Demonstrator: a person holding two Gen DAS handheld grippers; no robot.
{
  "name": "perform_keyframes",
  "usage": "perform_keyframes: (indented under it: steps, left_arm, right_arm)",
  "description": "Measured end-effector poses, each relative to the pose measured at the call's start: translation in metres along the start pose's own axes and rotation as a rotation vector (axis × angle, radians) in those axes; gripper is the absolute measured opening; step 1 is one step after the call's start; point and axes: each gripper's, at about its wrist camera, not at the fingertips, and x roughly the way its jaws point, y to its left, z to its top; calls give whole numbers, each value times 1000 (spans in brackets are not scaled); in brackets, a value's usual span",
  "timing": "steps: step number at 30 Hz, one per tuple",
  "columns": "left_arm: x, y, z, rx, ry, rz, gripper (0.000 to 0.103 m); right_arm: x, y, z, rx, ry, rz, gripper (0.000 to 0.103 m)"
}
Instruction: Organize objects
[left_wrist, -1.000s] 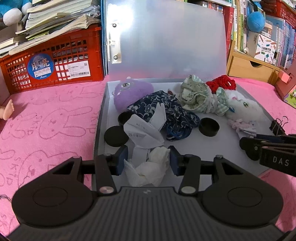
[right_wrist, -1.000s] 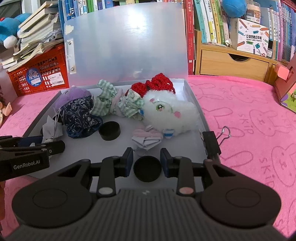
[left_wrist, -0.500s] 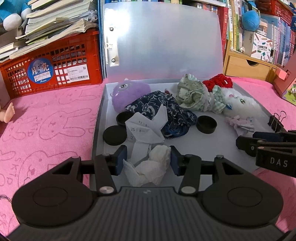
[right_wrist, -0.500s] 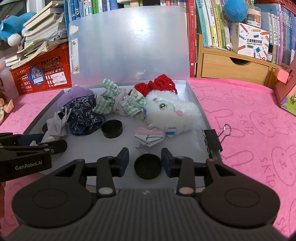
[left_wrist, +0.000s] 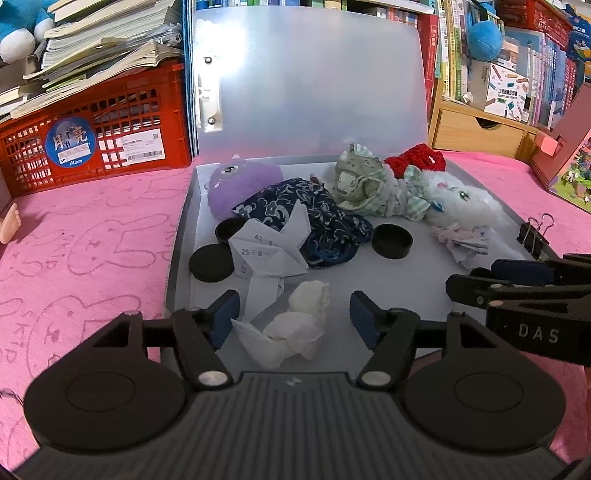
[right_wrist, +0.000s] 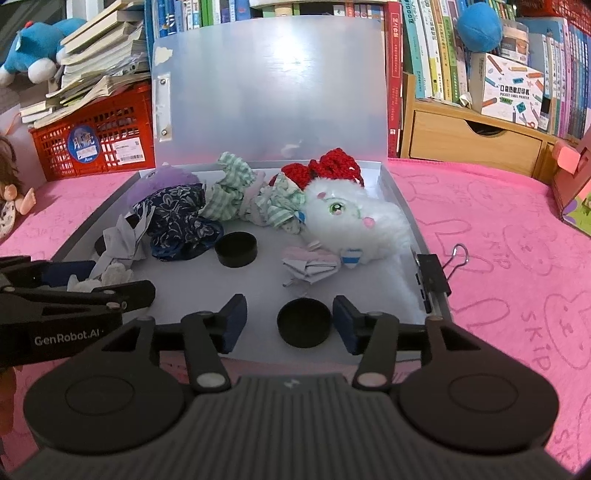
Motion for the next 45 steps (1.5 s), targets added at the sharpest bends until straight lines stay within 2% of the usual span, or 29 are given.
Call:
perform_keyframes:
  steps: [6, 8, 11, 19, 45]
  left_arm:
    - [-2, -1, -2, 7, -6, -5, 77]
    - [-3, -1, -2, 2, -10, -7, 79]
    - [-3, 0, -2, 3, -11, -3, 80]
    - [-7, 3, -3, -14, -11, -5, 83]
    - [-37, 7, -1, -29, -64, -22, 83]
  right_arm:
    - [-1, 0, -1, 7, -8, -1, 71]
    - [-2, 0, -1, 14, -12, 7, 80]
    - [-5, -1, -2, 17, -24, 3, 85]
    - [-8, -3, -2, 38, -27, 10, 86]
    - [-37, 3, 2, 23, -96, 11, 88]
